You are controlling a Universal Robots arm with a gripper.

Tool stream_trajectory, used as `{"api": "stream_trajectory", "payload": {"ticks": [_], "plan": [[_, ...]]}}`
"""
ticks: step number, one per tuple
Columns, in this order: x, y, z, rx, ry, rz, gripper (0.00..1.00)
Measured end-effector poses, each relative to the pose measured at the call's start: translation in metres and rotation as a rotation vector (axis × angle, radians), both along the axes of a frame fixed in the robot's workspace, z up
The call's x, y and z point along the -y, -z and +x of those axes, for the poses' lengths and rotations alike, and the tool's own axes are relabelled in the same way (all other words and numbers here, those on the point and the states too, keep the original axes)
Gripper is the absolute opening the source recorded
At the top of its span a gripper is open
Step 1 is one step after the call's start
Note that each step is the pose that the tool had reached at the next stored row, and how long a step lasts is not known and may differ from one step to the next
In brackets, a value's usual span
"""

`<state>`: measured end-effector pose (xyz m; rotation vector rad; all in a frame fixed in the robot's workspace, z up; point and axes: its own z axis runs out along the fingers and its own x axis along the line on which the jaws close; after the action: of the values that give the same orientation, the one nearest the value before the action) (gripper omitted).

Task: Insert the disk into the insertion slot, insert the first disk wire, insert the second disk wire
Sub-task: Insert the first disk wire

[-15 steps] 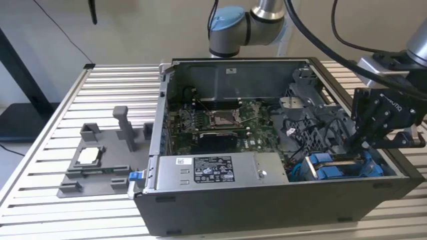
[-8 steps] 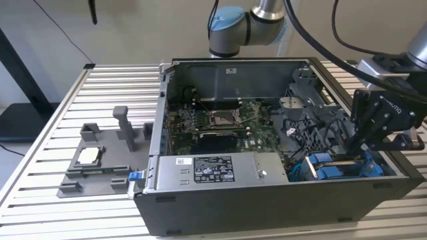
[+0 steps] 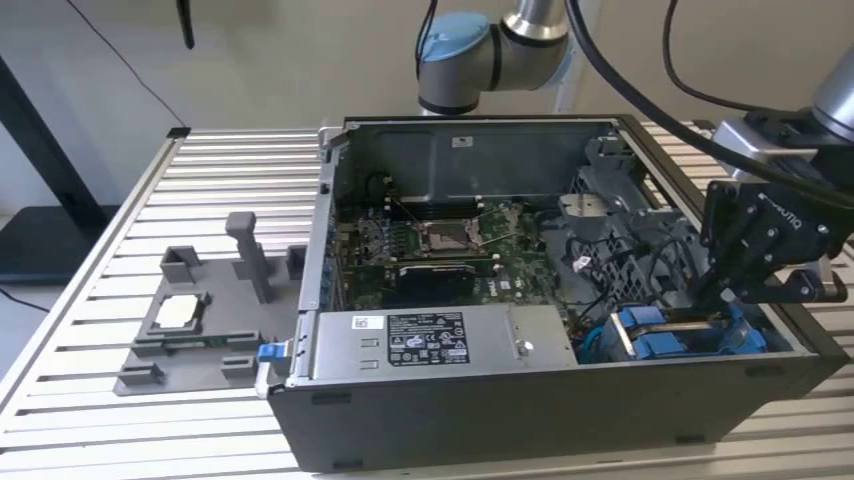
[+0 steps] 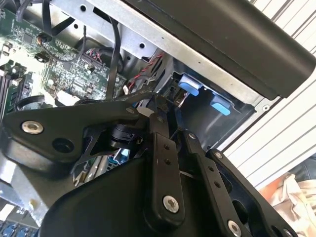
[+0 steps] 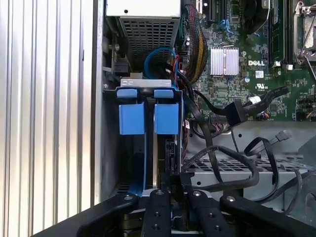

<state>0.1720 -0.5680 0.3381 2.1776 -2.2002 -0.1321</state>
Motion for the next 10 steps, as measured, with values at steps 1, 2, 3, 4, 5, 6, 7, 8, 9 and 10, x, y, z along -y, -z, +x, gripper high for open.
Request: {"api": "stream_trajectory", "payload": {"ticks": [1,2,3,4,5,6,7,8,9,10], "plan": [[0.0000,0.0002,0.0000,0.0001,0.000,0.0002,0.19],[0.0000,0.0003,0.0000,0.0006,0.000,0.0003,0.19],[0.0000,0.0003,0.0001,0.0010,0.000,0.0005,0.19],[0.0000,0.0003,0.0001,0.0013,0.000,0.0005,0.19],[0.0000,0.0003,0.0000,0.0016,0.000,0.0007,0.19],[0.0000,0.0003,0.0000,0.0021,0.000,0.0010,0.19],[0.0000,0.0003,0.0000,0.0027,0.000,0.0014,0.19],[0.0000,0.0003,0.0000,0.0035,0.000,0.0018,0.19],[0.0000,0.0003,0.0000,0.0047,0.000,0.0025,0.19],[0.0000,0.0003,0.0000,0.0065,0.000,0.0035,0.19]]}}
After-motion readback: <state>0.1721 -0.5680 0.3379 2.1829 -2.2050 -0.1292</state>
